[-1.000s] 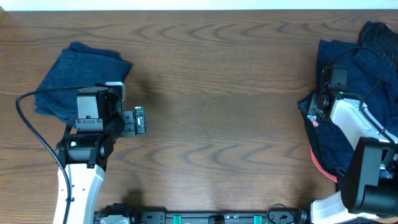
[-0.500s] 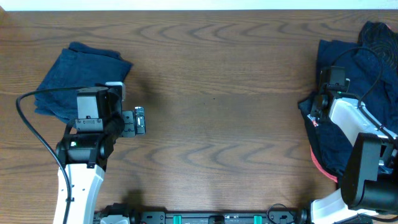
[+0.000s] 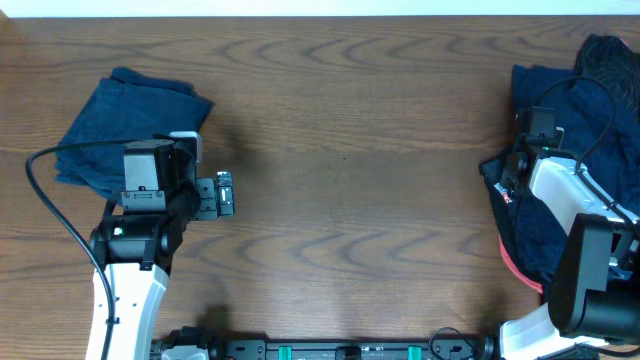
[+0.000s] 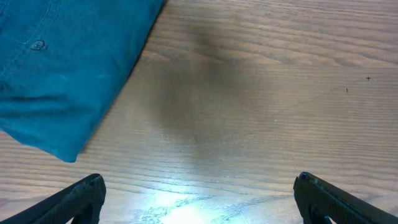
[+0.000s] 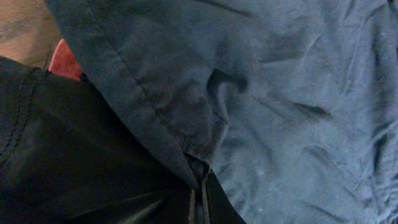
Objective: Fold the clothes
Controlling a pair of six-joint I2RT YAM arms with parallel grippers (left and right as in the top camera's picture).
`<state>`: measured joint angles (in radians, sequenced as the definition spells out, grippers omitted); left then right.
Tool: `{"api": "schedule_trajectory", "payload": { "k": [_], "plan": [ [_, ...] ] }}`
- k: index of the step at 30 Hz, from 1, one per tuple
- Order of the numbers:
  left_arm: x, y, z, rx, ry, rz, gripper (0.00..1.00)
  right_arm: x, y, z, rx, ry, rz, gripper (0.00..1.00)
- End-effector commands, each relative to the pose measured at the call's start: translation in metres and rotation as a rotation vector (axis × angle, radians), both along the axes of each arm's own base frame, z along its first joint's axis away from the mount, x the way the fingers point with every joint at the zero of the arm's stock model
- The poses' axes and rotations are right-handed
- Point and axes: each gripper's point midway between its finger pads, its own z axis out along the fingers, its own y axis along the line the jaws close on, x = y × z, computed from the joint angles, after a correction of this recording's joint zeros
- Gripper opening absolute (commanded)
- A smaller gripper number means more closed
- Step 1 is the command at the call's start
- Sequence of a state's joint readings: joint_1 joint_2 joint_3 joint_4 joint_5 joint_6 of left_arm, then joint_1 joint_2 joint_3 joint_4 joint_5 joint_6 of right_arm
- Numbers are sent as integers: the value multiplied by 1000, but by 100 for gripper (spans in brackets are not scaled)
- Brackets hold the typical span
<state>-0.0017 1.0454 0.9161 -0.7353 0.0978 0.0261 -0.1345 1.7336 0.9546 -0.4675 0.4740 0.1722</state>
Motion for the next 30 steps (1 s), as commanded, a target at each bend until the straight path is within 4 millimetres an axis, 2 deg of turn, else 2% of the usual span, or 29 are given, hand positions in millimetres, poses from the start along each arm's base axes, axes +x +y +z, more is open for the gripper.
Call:
{"api": "schedule_trajectory", "payload": {
  "k": [1,3,5,6,9,11,13,15,17,19,23,30],
  "plan": [
    [4,1,8,-2,-21,7,98,8,-2,20,-6,-52,-9,1],
    [4,1,8,-2,-26,7,98,15,2,35,22,-87,6,1],
    [6,1,10,-2,-33,7,98,32,13,56,76,-148,68,1],
    [7,1,10,-2,-37,7,98,46,25,72,136,-201,134,1],
    [7,1,11,-2,-41,7,98,81,82,126,371,-373,381,1],
    [7,1,11,-2,-41,7,98,90,120,160,490,-458,521,1],
    [7,1,11,-2,-41,7,98,90,147,176,537,-481,600,1],
    [7,1,11,-2,-40,7,98,83,169,173,555,-444,640,1],
    [7,1,11,-2,-39,7,98,72,189,161,567,-376,667,1],
    [7,1,11,-2,-41,7,98,65,200,150,544,-317,677,1],
    [7,1,11,-2,-41,7,98,63,209,137,441,-261,684,1],
    [7,1,11,-2,-41,7,98,67,224,142,422,-288,722,4]
  ]
}}
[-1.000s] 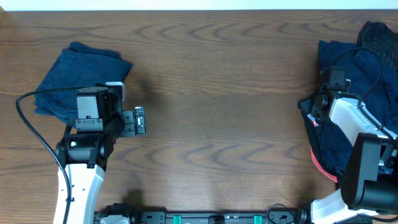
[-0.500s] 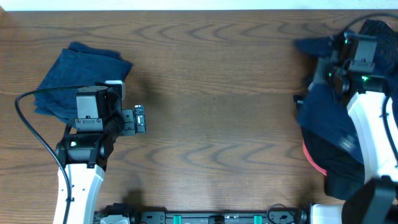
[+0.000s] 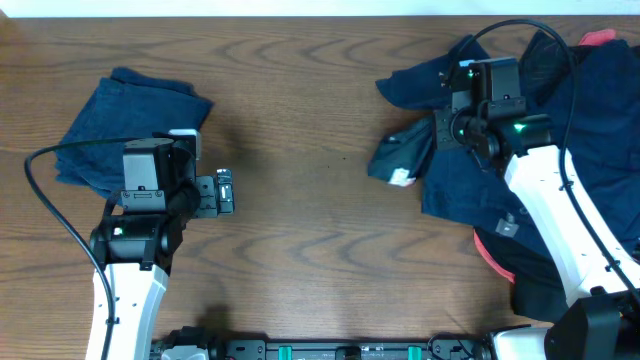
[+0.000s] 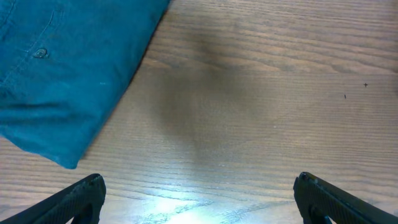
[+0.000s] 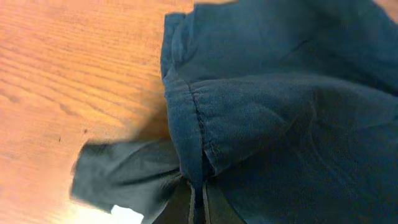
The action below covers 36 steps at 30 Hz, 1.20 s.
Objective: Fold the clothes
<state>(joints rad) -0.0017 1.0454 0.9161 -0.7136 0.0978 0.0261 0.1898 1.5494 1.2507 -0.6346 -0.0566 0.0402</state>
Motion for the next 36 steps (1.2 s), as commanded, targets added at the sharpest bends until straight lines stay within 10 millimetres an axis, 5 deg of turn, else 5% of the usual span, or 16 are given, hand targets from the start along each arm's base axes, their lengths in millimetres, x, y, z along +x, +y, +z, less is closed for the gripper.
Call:
{"api": "schedule_trajectory", "payload": {
  "k": [1,3,5,13,15,17,23,32,36],
  "plan": [
    [3,1,8,-2,-19,7,98,2,13,7,2,-33,41,4],
    [3,1,8,-2,-19,7,98,3,17,9,4,-43,49,4],
    [3,1,8,-2,-19,7,98,3,21,9,5,-49,58,15],
    [3,1,7,-2,-18,7,98,2,21,8,4,-42,59,13],
    [3,1,8,-2,-19,7,98,1,21,8,2,-36,60,26],
    [3,1,8,-2,-19,7,98,-6,20,2,-5,-2,60,29],
    [5,-23,11,-114,-31,-80,98,-37,-7,-30,-135,156,3,41],
    [7,-29,2,-144,3,-98,98,-100,29,-88,-105,408,206,47],
    [7,-29,1,-144,10,-98,98,-115,22,-119,-199,460,135,51]
  ]
}}
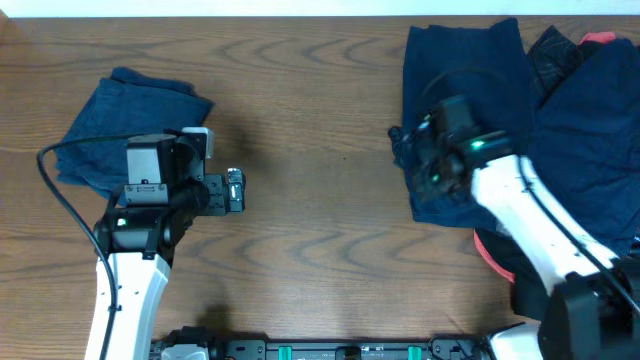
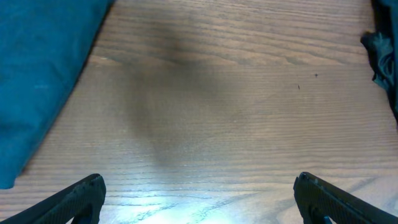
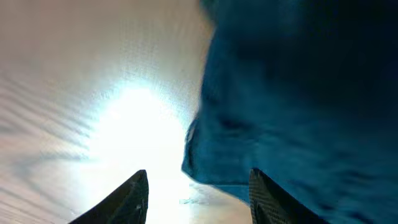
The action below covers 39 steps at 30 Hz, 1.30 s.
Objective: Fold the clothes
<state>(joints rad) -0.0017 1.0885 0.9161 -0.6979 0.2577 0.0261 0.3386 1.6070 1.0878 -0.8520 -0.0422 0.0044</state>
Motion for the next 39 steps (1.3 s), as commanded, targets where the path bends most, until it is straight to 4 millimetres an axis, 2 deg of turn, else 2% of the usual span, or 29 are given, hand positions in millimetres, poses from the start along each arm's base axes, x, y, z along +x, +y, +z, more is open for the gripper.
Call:
{"api": "schedule_trajectory", "payload": {
  "k": [1,5,9,10,12,13,16,18,21,24,27,30,33,34,35,36,38,39],
  "plan": [
    [4,-2,7,-16,-18,-3,98,-14,-5,-28,-84,41,-35,50],
    [4,-2,7,-16,-18,-3,98,-16,-5,-50,-107,42,-59,45],
    [4,-2,7,-16,-18,-3,98,-15,-27,-63,-218,18,-169,37],
    [4,-2,7,-16,-18,-3,98,-14,-31,-64,-238,11,-184,31],
    [3,-2,7,-16,-17,-3,98,-12,-32,-64,-247,3,-185,9],
    [4,-2,7,-16,-18,-3,98,-11,-32,-64,-244,-1,-185,1],
    [4,-2,7,-16,-18,-3,98,-11,-22,-61,-201,9,-152,1],
    [4,-2,7,-16,-18,-3,98,-4,-14,-47,-170,-10,-122,1],
    [4,-2,7,-16,-18,-3,98,23,15,1,-63,-103,-16,1],
    [4,-2,7,-16,-18,-3,98,46,73,71,158,-231,177,1],
    [4,-2,7,-16,-18,-3,98,47,125,123,330,-310,327,1],
    [4,-2,7,-16,-18,-3,98,38,158,136,370,-361,407,1],
    [4,-2,7,-16,-18,-3,98,23,191,131,394,-365,487,2],
    [4,-2,7,-16,-18,-3,98,19,201,129,397,-368,511,11],
    [4,-2,7,-16,-18,-3,98,18,208,126,389,-377,522,32],
    [4,-2,7,-16,-18,-3,98,20,211,124,371,-392,517,38],
    [4,-2,7,-16,-18,-3,98,34,206,123,304,-446,437,39],
    [3,-3,7,-19,-18,-5,98,43,199,124,266,-475,382,47]
  ]
}}
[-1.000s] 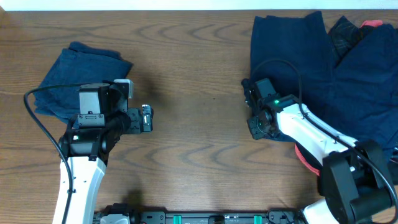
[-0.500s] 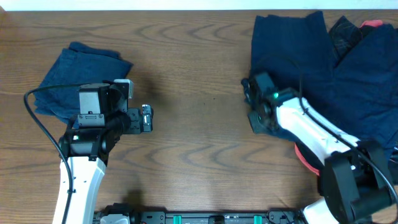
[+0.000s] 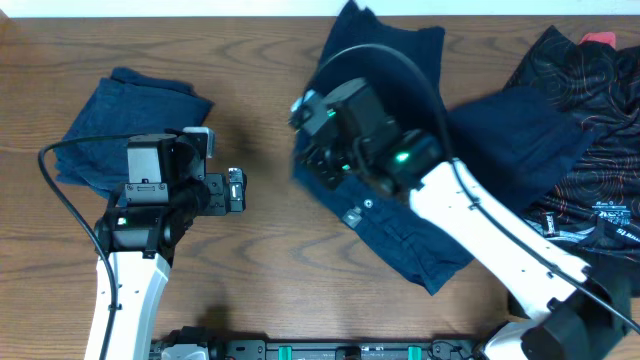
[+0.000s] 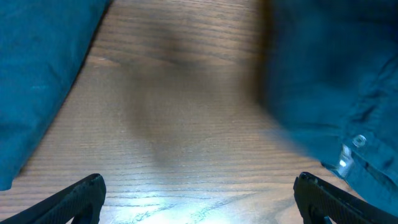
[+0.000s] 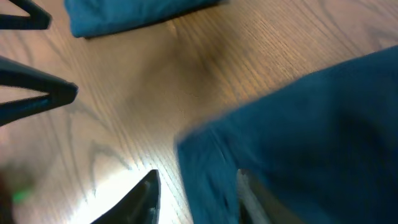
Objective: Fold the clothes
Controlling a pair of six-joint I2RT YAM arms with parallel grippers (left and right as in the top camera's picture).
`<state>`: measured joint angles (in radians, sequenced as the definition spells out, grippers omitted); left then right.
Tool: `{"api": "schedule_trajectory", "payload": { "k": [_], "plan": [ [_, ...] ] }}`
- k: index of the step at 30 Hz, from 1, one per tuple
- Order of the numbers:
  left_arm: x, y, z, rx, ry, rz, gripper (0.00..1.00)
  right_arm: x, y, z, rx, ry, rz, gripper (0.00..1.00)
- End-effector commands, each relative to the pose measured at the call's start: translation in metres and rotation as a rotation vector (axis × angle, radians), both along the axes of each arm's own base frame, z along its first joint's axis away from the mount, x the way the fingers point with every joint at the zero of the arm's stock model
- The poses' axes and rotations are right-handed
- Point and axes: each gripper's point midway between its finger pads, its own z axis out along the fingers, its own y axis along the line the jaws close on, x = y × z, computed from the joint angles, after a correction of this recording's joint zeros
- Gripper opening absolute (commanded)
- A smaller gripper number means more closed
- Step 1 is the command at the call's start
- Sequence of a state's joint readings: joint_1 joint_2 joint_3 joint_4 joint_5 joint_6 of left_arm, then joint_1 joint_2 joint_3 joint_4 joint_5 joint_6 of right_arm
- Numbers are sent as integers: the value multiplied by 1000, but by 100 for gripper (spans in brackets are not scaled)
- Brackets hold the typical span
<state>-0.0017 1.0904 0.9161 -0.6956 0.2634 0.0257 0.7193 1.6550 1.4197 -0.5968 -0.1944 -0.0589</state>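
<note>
A folded blue garment (image 3: 125, 125) lies at the table's left, and shows in the left wrist view (image 4: 37, 68) and the right wrist view (image 5: 130, 15). A navy garment (image 3: 400, 215) with buttons is spread loosely at the middle, its edge in the left wrist view (image 4: 323, 93). My right gripper (image 3: 312, 160) reaches over the garment's left edge. Its fingers stand apart, open, with blurred blue cloth (image 5: 298, 137) between them (image 5: 196, 196). My left gripper (image 3: 230, 190) hovers open over bare wood (image 4: 199, 199), between the two garments and touching neither.
At the far right lies a pile: a black patterned garment (image 3: 585, 80), another navy cloth (image 3: 520, 135) and a bit of red (image 3: 600, 38). The wooden table (image 3: 260, 60) shows between the folded garment and the spread one.
My right arm has moved from right of centre to the table's middle. The navy garment now lies further left, spread out, and has entered the left wrist view. The left arm has not moved.
First my right gripper was shut on navy cloth in the pile at the far right. Then it held that garment lifted toward the middle. Then it was open with the garment lying right of centre. Now the garment is spread at the middle. My left gripper stayed open, shifting slightly right.
</note>
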Motion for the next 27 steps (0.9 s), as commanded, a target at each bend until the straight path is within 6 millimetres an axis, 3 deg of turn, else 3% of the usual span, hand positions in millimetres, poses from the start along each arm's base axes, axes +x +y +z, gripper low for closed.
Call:
{"api": "schedule_trajectory", "payload": {
  "k": [1,2,5,11,20,27],
  "plan": [
    [3,-2,8,-17,-18,-4,98,29,-23,-5,-81,-76,-212,55],
    [3,-2,8,-17,-18,-4,98,40,-35,-1,-100,-105,-297,62],
    [3,-4,8,-43,-11,11,98,61,-76,11,-126,-151,-505,65],
    [5,-18,-2,-170,60,68,98,74,-157,23,-132,-97,-761,70],
    [16,-52,-75,-221,305,76,98,67,-256,0,-241,56,-1001,73],
    [42,-70,-125,-217,343,51,99,57,-289,-8,-280,125,-1083,73]
  ]
}}
